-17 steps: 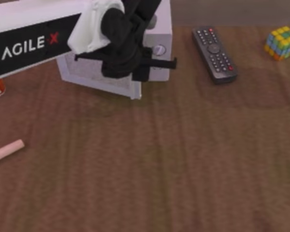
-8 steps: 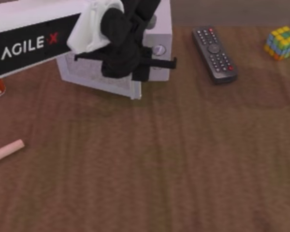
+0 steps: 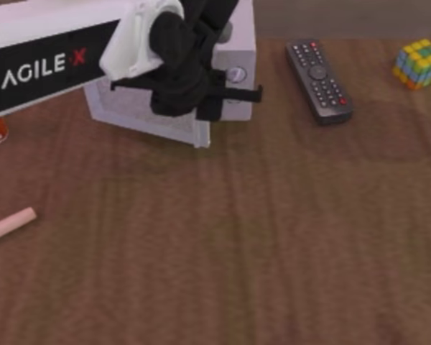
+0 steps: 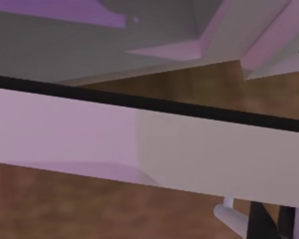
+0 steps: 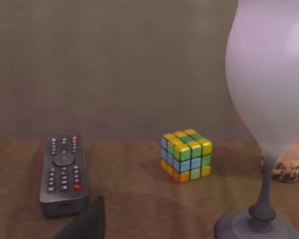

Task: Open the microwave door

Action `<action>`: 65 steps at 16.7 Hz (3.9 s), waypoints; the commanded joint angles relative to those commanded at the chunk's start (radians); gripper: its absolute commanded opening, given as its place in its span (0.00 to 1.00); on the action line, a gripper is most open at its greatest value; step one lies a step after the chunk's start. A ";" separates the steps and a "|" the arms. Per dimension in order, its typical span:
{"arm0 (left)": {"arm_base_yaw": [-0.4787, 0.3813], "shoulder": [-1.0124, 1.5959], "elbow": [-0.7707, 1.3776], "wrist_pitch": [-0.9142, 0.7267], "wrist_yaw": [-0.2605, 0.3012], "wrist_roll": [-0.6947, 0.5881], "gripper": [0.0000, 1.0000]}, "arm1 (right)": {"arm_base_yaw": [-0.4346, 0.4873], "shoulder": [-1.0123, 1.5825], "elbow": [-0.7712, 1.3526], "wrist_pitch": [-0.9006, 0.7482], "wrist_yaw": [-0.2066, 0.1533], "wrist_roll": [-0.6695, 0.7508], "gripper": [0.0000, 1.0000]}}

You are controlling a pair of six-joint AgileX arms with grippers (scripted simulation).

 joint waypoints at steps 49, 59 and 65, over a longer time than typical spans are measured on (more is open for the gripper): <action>0.059 -0.174 -0.229 0.093 0.129 0.245 0.00 | 0.000 0.000 0.000 0.000 0.000 0.000 1.00; 0.059 -0.174 -0.229 0.093 0.129 0.245 0.00 | 0.000 0.000 0.000 0.000 0.000 0.000 1.00; 0.059 -0.174 -0.229 0.093 0.129 0.245 0.00 | 0.000 0.000 0.000 0.000 0.000 0.000 1.00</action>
